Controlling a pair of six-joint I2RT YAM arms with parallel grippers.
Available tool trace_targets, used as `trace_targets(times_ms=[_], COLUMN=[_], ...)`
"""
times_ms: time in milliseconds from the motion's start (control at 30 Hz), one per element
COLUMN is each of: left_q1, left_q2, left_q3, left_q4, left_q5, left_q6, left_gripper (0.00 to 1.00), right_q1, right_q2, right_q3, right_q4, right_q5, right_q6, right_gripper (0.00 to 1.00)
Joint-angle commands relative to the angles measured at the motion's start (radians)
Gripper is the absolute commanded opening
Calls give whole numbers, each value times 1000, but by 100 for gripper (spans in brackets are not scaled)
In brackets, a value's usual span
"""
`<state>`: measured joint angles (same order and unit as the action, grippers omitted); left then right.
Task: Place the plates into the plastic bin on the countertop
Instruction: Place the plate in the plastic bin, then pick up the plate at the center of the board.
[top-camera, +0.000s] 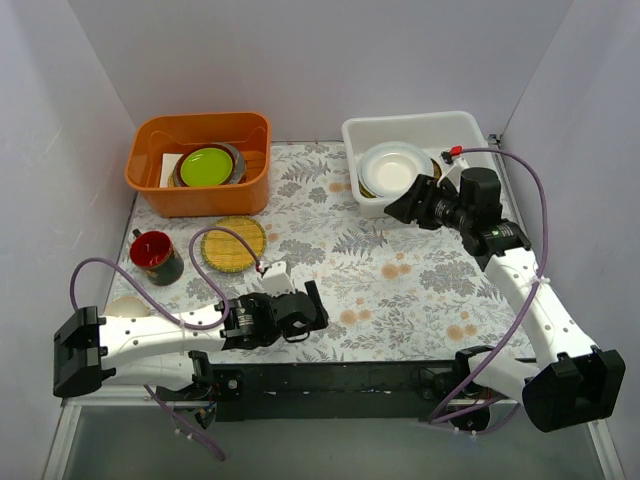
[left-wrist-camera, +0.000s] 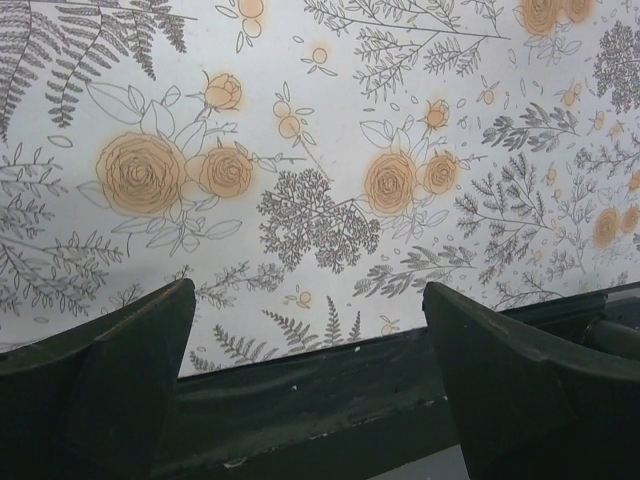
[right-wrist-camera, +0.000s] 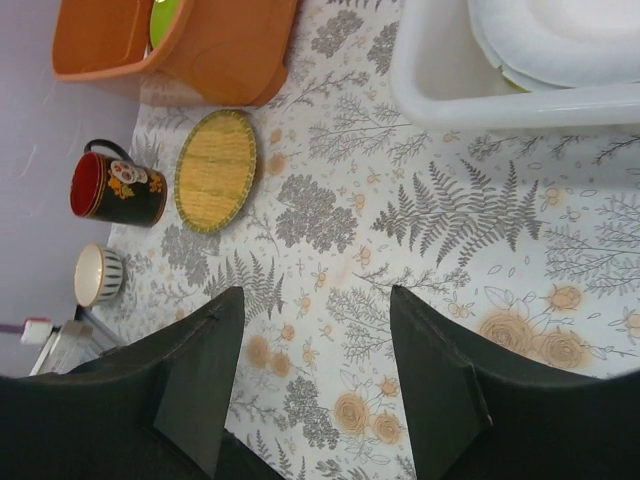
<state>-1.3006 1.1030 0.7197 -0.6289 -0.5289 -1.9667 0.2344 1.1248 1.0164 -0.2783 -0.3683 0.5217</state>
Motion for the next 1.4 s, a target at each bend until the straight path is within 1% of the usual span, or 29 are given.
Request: trace_targets(times_ms=[0, 133, 200, 300, 367, 400, 433, 467, 500, 533, 600, 700, 733, 800, 833, 867, 900, 1033, 1100, 1200, 1367], left_q1=[92, 188, 219, 288, 337, 356, 392, 405, 414, 429, 431, 432, 432, 432, 432, 431, 431, 431, 432, 431, 434], left_q2=[-11, 15, 40, 61, 69, 69, 60, 52, 44, 31, 18, -14, -29, -97, -116, -165, -182, -267, -290, -302, -347], left_q3=[-52, -72, -77, -104, -135, -152, -205, -232, -258, -305, -334, -330, -329, -328, -332, -333, -335, -347, -348, -364, -437], left_q4=[165, 271, 305, 380, 461, 492, 573, 610, 651, 700, 719, 635, 583, 516, 494, 467, 418, 305, 240, 189, 193], left_q5=[113, 204, 257, 334, 371, 410, 431, 437, 435, 425, 385, 278, 223, 163, 106, 80, 52, -57, -80, -102, -118], left_q6=[89, 143, 163, 166, 147, 134, 87, 60, 24, -44, -105, -190, -211, -268, -288, -335, -357, -451, -495, -558, -655], left_gripper=[98, 98, 98, 98, 98, 98, 98, 98, 98, 98, 98, 97, 98, 98, 98, 98, 98, 96, 95, 93, 93], right_q1=[57, 103, 131, 166, 196, 204, 212, 226, 232, 238, 255, 266, 269, 269, 272, 270, 270, 275, 276, 278, 279], right_q2=[-63, -109, -117, -126, -128, -131, -129, -132, -134, -135, -140, -146, -149, -152, -151, -155, -155, -155, -154, -155, -157], right_q3=[-38, -79, -104, -136, -144, -151, -157, -163, -171, -188, -202, -234, -240, -259, -268, -272, -279, -299, -303, -308, -311], right_q4=[37, 48, 47, 67, 71, 71, 74, 85, 88, 94, 105, 114, 119, 123, 126, 131, 136, 149, 151, 151, 146], right_q5=[8, 8, 17, 20, 37, 40, 42, 43, 46, 46, 48, 49, 48, 48, 46, 45, 45, 39, 37, 37, 37], right_q6=[38, 69, 80, 101, 106, 112, 116, 120, 126, 133, 138, 144, 144, 147, 150, 153, 156, 164, 164, 163, 159], right_gripper=[67, 67, 67, 66, 66, 66, 66, 66, 66, 66, 66, 66, 66, 66, 66, 66, 66, 66, 66, 66, 66])
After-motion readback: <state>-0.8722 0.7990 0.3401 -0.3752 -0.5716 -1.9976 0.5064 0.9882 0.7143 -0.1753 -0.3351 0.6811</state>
